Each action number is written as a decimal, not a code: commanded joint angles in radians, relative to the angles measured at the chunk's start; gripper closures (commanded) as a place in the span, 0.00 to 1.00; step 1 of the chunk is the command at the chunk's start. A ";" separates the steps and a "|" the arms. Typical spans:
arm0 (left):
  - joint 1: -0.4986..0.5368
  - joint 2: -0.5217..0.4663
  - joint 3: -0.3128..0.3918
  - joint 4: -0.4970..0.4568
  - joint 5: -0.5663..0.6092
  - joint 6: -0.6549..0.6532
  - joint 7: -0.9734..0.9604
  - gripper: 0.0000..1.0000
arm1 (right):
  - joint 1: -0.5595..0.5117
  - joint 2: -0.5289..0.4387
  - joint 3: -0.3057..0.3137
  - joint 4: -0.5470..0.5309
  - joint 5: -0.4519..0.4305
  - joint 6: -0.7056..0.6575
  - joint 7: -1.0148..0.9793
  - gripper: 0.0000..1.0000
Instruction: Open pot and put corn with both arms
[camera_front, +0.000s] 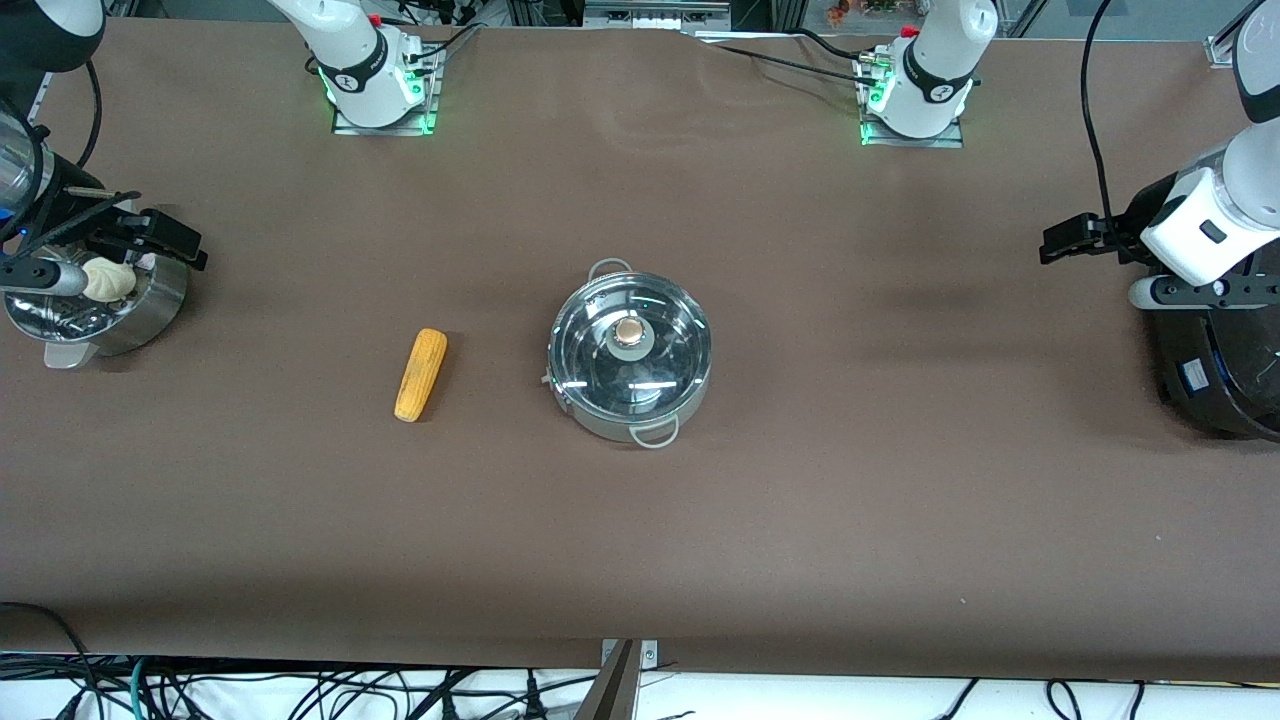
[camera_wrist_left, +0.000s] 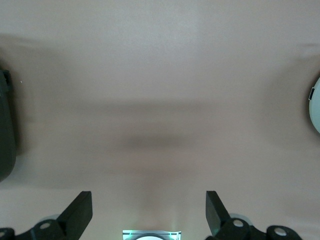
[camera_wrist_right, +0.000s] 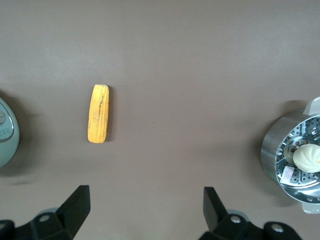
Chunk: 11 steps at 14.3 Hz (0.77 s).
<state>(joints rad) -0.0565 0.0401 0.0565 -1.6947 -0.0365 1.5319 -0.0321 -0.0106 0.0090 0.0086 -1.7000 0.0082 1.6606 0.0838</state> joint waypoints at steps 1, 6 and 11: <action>0.006 -0.019 -0.007 -0.017 -0.003 0.008 0.021 0.00 | 0.003 0.005 -0.001 0.028 0.003 -0.024 0.001 0.00; 0.007 -0.019 -0.007 -0.017 -0.005 0.005 0.021 0.00 | 0.003 0.006 -0.001 0.031 0.006 -0.028 0.001 0.00; 0.007 -0.019 -0.007 -0.017 -0.005 -0.003 0.020 0.00 | 0.001 0.009 -0.001 0.039 0.004 -0.030 0.001 0.00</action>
<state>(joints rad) -0.0563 0.0401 0.0542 -1.6960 -0.0365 1.5312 -0.0321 -0.0106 0.0090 0.0086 -1.6937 0.0082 1.6568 0.0838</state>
